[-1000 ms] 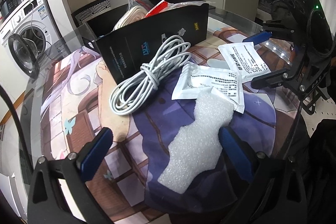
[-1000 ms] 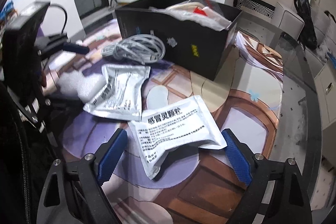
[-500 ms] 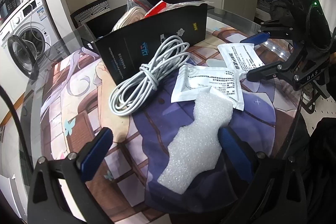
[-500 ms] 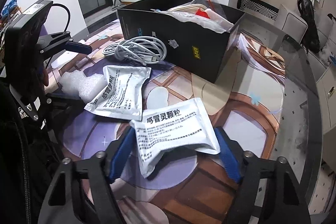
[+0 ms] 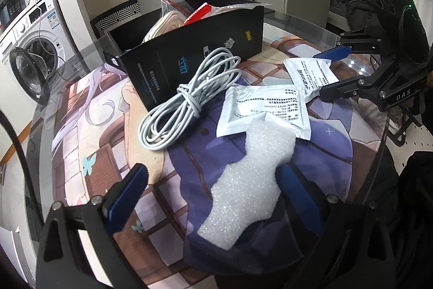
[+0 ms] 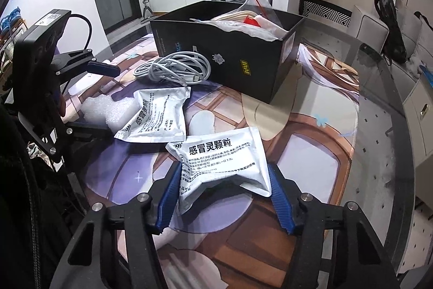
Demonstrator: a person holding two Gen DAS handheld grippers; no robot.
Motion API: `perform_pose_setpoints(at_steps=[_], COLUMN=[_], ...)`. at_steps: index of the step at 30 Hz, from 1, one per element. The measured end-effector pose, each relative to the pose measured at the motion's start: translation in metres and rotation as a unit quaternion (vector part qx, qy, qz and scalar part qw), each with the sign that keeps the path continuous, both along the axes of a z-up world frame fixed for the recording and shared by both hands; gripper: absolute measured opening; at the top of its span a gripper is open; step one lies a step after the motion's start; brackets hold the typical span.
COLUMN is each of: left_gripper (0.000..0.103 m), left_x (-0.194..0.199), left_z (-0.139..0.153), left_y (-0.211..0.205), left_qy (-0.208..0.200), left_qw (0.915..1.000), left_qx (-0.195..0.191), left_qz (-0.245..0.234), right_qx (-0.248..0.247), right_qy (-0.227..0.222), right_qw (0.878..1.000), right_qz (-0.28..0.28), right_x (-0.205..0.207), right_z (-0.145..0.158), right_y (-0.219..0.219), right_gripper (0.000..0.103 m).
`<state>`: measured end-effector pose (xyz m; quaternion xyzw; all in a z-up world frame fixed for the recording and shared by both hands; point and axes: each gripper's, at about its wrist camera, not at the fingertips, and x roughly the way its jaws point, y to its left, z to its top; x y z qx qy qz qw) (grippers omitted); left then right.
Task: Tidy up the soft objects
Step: 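Grasp the medicine packet with the right tool while the left tool grasps the white foam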
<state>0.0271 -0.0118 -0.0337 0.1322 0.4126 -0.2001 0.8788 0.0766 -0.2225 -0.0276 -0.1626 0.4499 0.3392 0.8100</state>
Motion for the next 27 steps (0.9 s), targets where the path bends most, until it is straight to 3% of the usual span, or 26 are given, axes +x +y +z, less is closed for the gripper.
perform_pose_setpoints(at_steps=[11,14,19,21,27], left_gripper=[0.088,0.080,0.051,0.044,0.038], left_x=[-0.004,-0.006,-0.012,-0.015,-0.025], left_z=[0.001,0.002,0.003,0.004,0.010], left_y=[-0.004,-0.005,-0.005,-0.005,-0.008], left_qy=[-0.005,-0.007,-0.002,-0.001,-0.005], left_qw=[0.9999,0.9998,0.9989,0.9982,0.9959], left_qx=[-0.002,-0.004,-0.021,-0.028,-0.044], left_qz=[-0.012,-0.020,-0.041,-0.054,-0.078], right_qx=[0.006,0.009,0.015,0.018,0.024], right_qy=[-0.016,-0.021,-0.027,-0.029,-0.032], right_qw=[1.000,0.999,0.999,0.999,0.999], right_qz=[-0.023,-0.029,-0.031,-0.032,-0.033], right_x=[-0.004,-0.004,-0.004,-0.004,-0.004], right_z=[0.012,0.016,0.021,0.022,0.023], right_y=[-0.013,-0.016,-0.014,-0.012,-0.009], right_gripper=[0.062,0.062,0.062,0.062,0.062])
